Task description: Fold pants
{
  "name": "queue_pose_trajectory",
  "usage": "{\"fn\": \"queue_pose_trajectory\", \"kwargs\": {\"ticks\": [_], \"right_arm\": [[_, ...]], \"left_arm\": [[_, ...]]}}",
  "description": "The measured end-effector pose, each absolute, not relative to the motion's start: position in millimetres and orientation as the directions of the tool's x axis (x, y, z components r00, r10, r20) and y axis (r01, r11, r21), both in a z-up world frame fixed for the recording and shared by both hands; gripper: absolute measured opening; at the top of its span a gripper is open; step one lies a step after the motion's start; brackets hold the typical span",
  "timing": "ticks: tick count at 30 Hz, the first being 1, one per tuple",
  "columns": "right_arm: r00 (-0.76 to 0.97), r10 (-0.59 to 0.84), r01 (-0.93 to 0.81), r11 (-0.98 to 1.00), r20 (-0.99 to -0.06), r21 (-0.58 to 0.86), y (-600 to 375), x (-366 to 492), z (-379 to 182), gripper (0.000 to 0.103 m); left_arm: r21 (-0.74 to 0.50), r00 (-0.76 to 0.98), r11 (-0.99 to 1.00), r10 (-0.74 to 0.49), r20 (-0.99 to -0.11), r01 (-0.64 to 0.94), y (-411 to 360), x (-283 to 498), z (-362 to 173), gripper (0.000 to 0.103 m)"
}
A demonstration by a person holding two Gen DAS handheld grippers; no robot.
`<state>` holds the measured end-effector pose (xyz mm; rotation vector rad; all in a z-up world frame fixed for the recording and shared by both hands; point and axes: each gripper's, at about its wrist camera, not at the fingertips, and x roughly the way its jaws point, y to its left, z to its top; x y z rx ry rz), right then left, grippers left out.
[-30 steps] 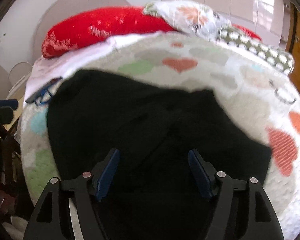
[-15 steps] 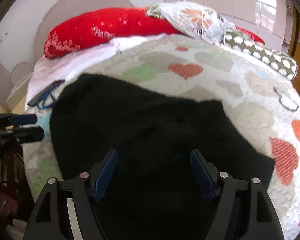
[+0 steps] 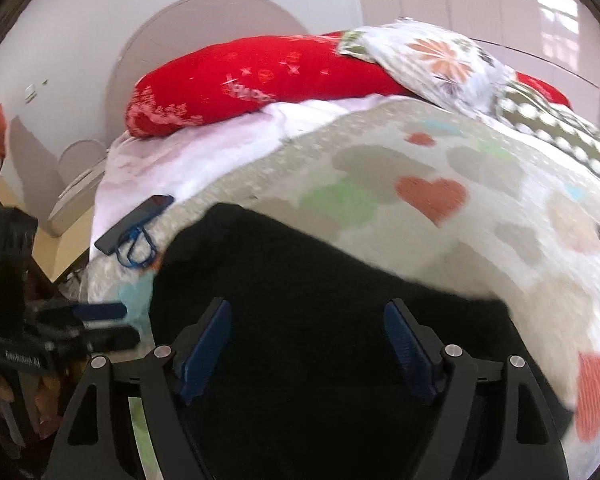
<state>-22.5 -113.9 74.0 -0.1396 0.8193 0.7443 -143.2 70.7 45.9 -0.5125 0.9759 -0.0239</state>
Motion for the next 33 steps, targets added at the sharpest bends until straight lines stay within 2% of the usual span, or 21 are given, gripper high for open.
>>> {"fn": "queue_pose_trajectory", "kwargs": {"ticks": [10, 18, 20, 21, 22, 23, 24, 25, 27, 29, 33], "right_arm": [[0.346, 0.558, -0.747, 0.650, -0.754, 0.138, -34, 18, 61, 0.083], [0.271, 0.542, -0.780, 0.608, -0.795, 0.149, 9, 48, 37, 0.084], [0.248, 0.544, -0.782, 0.601, -0.801, 0.166, 16, 51, 28, 0.084], [0.230, 0.548, -0.779, 0.599, -0.804, 0.186, 18, 53, 22, 0.083], [0.214, 0.556, -0.775, 0.597, -0.803, 0.207, 19, 54, 19, 0.076], [0.197, 0.574, -0.771, 0.592, -0.795, 0.236, 18, 55, 17, 0.067], [0.196, 0.584, -0.767, 0.592, -0.788, 0.248, 16, 54, 18, 0.051], [0.206, 0.586, -0.764, 0.597, -0.784, 0.245, 13, 53, 20, 0.042], [0.208, 0.621, -0.762, 0.588, -0.756, 0.273, 0, 50, 33, 0.033], [0.228, 0.659, -0.755, 0.584, -0.716, 0.297, -16, 48, 50, 0.030], [0.281, 0.741, -0.744, 0.570, -0.610, 0.349, -69, 38, 98, 0.029]], "left_arm": [[-0.457, 0.566, 0.858, -0.262, -0.782, -0.234, 69, -125, 29, 0.083], [-0.480, 0.588, 0.845, -0.269, -0.763, -0.237, 66, -112, 23, 0.096], [-0.488, 0.599, 0.841, -0.270, -0.754, -0.234, 67, -111, 23, 0.096], [-0.492, 0.604, 0.840, -0.273, -0.748, -0.230, 67, -111, 24, 0.096], [-0.497, 0.609, 0.838, -0.278, -0.743, -0.224, 68, -110, 24, 0.096], [-0.508, 0.619, 0.833, -0.283, -0.732, -0.220, 70, -111, 26, 0.091], [-0.513, 0.628, 0.830, -0.282, -0.725, -0.219, 71, -112, 29, 0.080], [-0.510, 0.636, 0.833, -0.278, -0.720, -0.213, 71, -114, 34, 0.072], [-0.480, 0.660, 0.856, -0.250, -0.709, -0.191, 70, -119, 48, 0.044], [-0.461, 0.691, 0.875, -0.240, -0.681, -0.150, 64, -126, 68, 0.031], [-0.416, 0.747, 0.909, -0.276, -0.604, 0.000, 32, -141, 110, 0.030]]}}
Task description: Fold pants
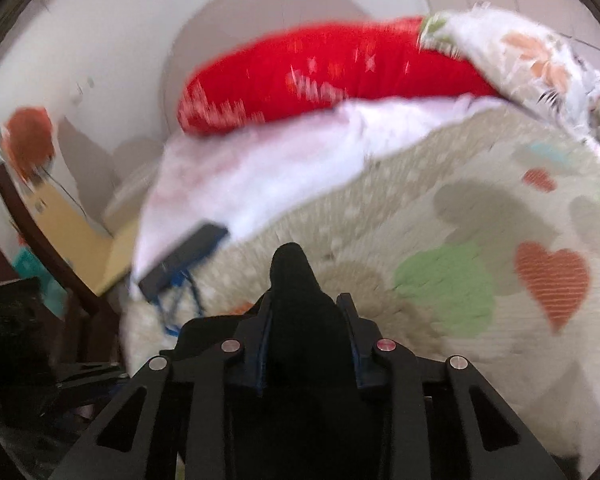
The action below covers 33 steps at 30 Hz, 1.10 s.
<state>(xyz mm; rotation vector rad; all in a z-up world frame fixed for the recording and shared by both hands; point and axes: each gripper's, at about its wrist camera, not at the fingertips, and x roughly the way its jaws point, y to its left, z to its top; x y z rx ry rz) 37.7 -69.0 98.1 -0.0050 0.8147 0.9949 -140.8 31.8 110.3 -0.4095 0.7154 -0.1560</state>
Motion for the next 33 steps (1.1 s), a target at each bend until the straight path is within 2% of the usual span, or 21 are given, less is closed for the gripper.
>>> {"fn": "queue_pose_trajectory", "kwargs": {"ticks": [6, 9, 11, 13, 14, 15, 16, 19, 21, 22, 25, 27, 29, 31, 33], "right_arm": [[0.399, 0.762, -0.675, 0.621, -0.511, 0.398, -171, 17, 128, 0.029], [0.451, 0.723, -0.604, 0.679, -0.522, 0.418, -220, 5, 117, 0.029], [0.491, 0.660, -0.529, 0.744, -0.568, 0.408, -251, -2, 99, 0.029], [0.528, 0.598, -0.449, 0.799, -0.602, 0.400, -276, -7, 84, 0.034], [0.558, 0.548, -0.368, 0.837, -0.624, 0.406, -299, -12, 74, 0.035], [0.570, 0.518, -0.315, 0.855, -0.637, 0.413, -313, -16, 68, 0.041], [0.578, 0.508, -0.284, 0.859, -0.639, 0.426, -326, -21, 66, 0.054], [0.607, 0.511, -0.226, 0.845, -0.608, 0.484, -360, -41, 64, 0.067], [0.612, 0.527, -0.218, 0.830, -0.590, 0.514, -372, -56, 68, 0.076], [0.612, 0.533, -0.219, 0.824, -0.585, 0.522, -374, -59, 69, 0.080], [0.603, 0.561, -0.227, 0.802, -0.567, 0.552, -375, -68, 69, 0.085], [0.584, 0.577, -0.227, 0.792, -0.571, 0.567, -367, -66, 66, 0.085], [0.565, 0.571, -0.222, 0.800, -0.596, 0.557, -354, -61, 64, 0.085], [0.547, 0.542, -0.204, 0.825, -0.638, 0.527, -340, -57, 63, 0.085], [0.538, 0.562, -0.213, 0.812, -0.628, 0.544, -332, -63, 67, 0.085]], "left_arm": [[-0.352, 0.718, 0.903, -0.415, -0.559, 0.247, -47, -145, 134, 0.030], [-0.361, 0.655, 0.874, -0.483, -0.581, 0.325, -86, -140, 119, 0.030], [-0.362, 0.588, 0.854, -0.520, -0.620, 0.374, -113, -137, 101, 0.030], [-0.369, 0.507, 0.827, -0.555, -0.659, 0.425, -138, -136, 83, 0.035], [-0.367, 0.477, 0.822, -0.557, -0.680, 0.436, -146, -136, 77, 0.044], [-0.365, 0.449, 0.816, -0.558, -0.698, 0.448, -154, -137, 73, 0.055], [-0.364, 0.421, 0.809, -0.561, -0.712, 0.462, -158, -139, 71, 0.058], [-0.349, 0.410, 0.786, -0.579, -0.705, 0.510, -154, -151, 87, 0.064], [-0.337, 0.424, 0.774, -0.592, -0.685, 0.537, -141, -158, 103, 0.080], [-0.332, 0.436, 0.774, -0.594, -0.676, 0.539, -138, -163, 108, 0.081], [-0.299, 0.474, 0.777, -0.589, -0.654, 0.553, -124, -167, 124, 0.082], [-0.247, 0.525, 0.803, -0.554, -0.646, 0.543, -115, -164, 127, 0.084], [-0.208, 0.559, 0.849, -0.485, -0.673, 0.486, -110, -152, 120, 0.084], [-0.207, 0.553, 0.868, -0.454, -0.698, 0.451, -107, -148, 112, 0.084], [-0.228, 0.538, 0.863, -0.466, -0.702, 0.451, -105, -147, 104, 0.084]]}}
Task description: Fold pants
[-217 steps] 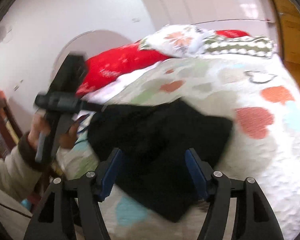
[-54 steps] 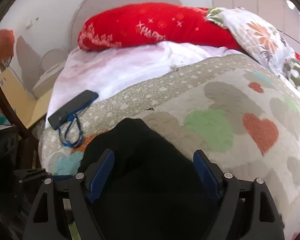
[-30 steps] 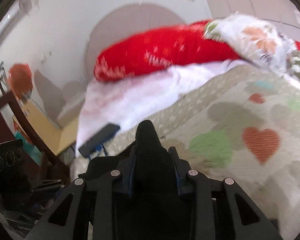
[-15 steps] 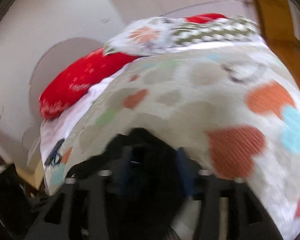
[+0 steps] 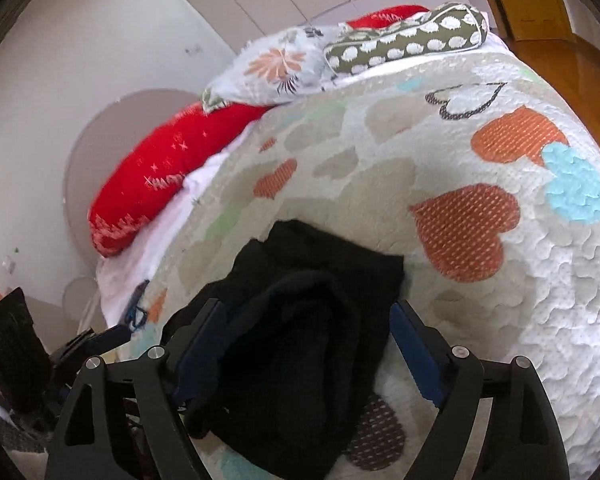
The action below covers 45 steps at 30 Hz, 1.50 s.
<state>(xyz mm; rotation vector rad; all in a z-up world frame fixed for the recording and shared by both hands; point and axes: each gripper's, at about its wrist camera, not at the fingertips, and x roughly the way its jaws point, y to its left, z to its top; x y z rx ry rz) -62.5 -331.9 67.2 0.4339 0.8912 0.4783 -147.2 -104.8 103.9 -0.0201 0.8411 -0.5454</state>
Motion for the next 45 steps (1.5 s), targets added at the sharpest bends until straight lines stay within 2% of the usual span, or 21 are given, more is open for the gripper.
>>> {"fn": "queue_pose_trajectory", "kwargs": {"ticks": [3, 6, 8, 9, 10, 11, 15, 18, 19, 21, 22, 23, 24, 25, 30, 33, 36, 40, 41, 43, 45], "right_arm": [[0.532, 0.601, -0.265, 0.787, -0.596, 0.557, -325, -80, 77, 0.085], [0.457, 0.636, -0.297, 0.768, -0.621, 0.568, -310, -85, 71, 0.085], [0.404, 0.656, -0.327, 0.754, -0.638, 0.569, -291, -82, 58, 0.081], [0.388, 0.663, -0.343, 0.749, -0.640, 0.567, -284, -80, 54, 0.055], [0.380, 0.663, -0.362, 0.748, -0.645, 0.556, -278, -79, 51, 0.016], [0.394, 0.643, -0.375, 0.765, -0.657, 0.524, -275, -80, 50, 0.013], [0.473, 0.593, -0.445, 0.799, -0.652, 0.404, -290, -102, 74, 0.011], [0.448, 0.501, -0.386, 0.855, -0.740, 0.345, -303, -104, 54, 0.011], [0.432, 0.501, -0.377, 0.856, -0.750, 0.354, -303, -102, 47, 0.015], [0.423, 0.515, -0.357, 0.851, -0.746, 0.385, -308, -102, 43, 0.025], [0.432, 0.525, -0.346, 0.847, -0.733, 0.403, -312, -103, 46, 0.039], [0.452, 0.538, -0.337, 0.842, -0.712, 0.422, -318, -104, 53, 0.047], [0.490, 0.545, -0.335, 0.838, -0.680, 0.430, -327, -107, 62, 0.063], [0.523, 0.540, -0.331, 0.842, -0.659, 0.427, -332, -107, 69, 0.070], [0.589, 0.528, -0.404, 0.848, -0.611, 0.343, -323, -69, 104, 0.070], [0.510, 0.558, -0.494, 0.813, -0.655, 0.309, -284, -26, 102, 0.066], [0.395, 0.562, -0.566, 0.772, -0.726, 0.290, -243, 7, 86, 0.046], [0.306, 0.470, -0.592, 0.775, -0.828, 0.221, -210, 33, 50, 0.043], [0.286, 0.462, -0.593, 0.773, -0.840, 0.224, -207, 36, 41, 0.038], [0.268, 0.451, -0.613, 0.761, -0.851, 0.210, -203, 35, 29, 0.009], [0.309, 0.422, -0.659, 0.741, -0.852, 0.128, -194, 26, 36, 0.006]], "left_arm": [[-0.239, 0.542, 0.865, -0.469, -0.698, 0.440, -97, -148, 96, 0.084], [-0.235, 0.545, 0.882, -0.443, -0.712, 0.409, -88, -145, 90, 0.084], [-0.237, 0.545, 0.892, -0.427, -0.722, 0.384, -84, -142, 86, 0.084], [-0.240, 0.547, 0.895, -0.424, -0.722, 0.376, -82, -143, 87, 0.084], [-0.243, 0.548, 0.896, -0.424, -0.721, 0.372, -81, -144, 88, 0.084], [-0.247, 0.551, 0.895, -0.427, -0.717, 0.372, -81, -144, 89, 0.084], [-0.268, 0.550, 0.886, -0.449, -0.704, 0.379, -87, -142, 87, 0.084], [-0.270, 0.485, 0.874, -0.456, -0.747, 0.405, -104, -133, 62, 0.084], [-0.245, 0.453, 0.886, -0.419, -0.787, 0.392, -109, -127, 52, 0.084], [-0.259, 0.442, 0.884, -0.425, -0.790, 0.388, -105, -123, 52, 0.084], [-0.278, 0.452, 0.878, -0.445, -0.773, 0.390, -100, -121, 58, 0.084], [-0.287, 0.476, 0.876, -0.457, -0.751, 0.388, -92, -118, 68, 0.084], [-0.283, 0.494, 0.880, -0.454, -0.742, 0.382, -87, -115, 73, 0.084], [-0.277, 0.511, 0.886, -0.444, -0.736, 0.371, -82, -109, 78, 0.084], [-0.323, 0.503, 0.895, -0.441, -0.744, 0.308, -73, -87, 74, 0.084], [-0.368, 0.478, 0.864, -0.498, -0.723, 0.345, -80, -100, 72, 0.084], [-0.327, 0.473, 0.863, -0.489, -0.733, 0.385, -94, -117, 67, 0.084], [-0.299, 0.453, 0.860, -0.479, -0.752, 0.413, -107, -125, 55, 0.084], [-0.302, 0.444, 0.860, -0.478, -0.758, 0.410, -108, -124, 50, 0.084], [-0.309, 0.439, 0.863, -0.476, -0.762, 0.400, -107, -122, 45, 0.084], [-0.331, 0.430, 0.858, -0.489, -0.759, 0.392, -104, -120, 44, 0.084]]}}
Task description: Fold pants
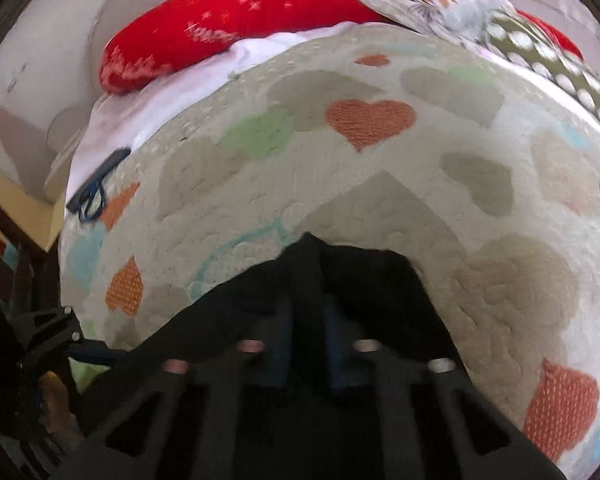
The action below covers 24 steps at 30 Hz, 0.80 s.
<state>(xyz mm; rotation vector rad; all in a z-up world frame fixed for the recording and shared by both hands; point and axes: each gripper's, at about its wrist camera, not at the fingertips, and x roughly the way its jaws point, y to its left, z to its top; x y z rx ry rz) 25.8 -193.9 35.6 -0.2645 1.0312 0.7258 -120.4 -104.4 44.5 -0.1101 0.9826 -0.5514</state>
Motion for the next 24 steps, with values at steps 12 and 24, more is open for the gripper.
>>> {"fn": "queue_pose_trajectory", "kwargs": {"ticks": [12, 24], "right_arm": [[0.436, 0.426, -0.575, 0.810, -0.793, 0.119, -201, 41, 48, 0.018], [0.488, 0.381, -0.480, 0.869, -0.785, 0.123, -267, -37, 50, 0.021]], "left_arm": [[-0.358, 0.411, 0.857, -0.497, -0.764, 0.371, -99, -121, 45, 0.085], [-0.279, 0.481, 0.900, -0.417, -0.771, 0.334, -104, -83, 66, 0.085]]}}
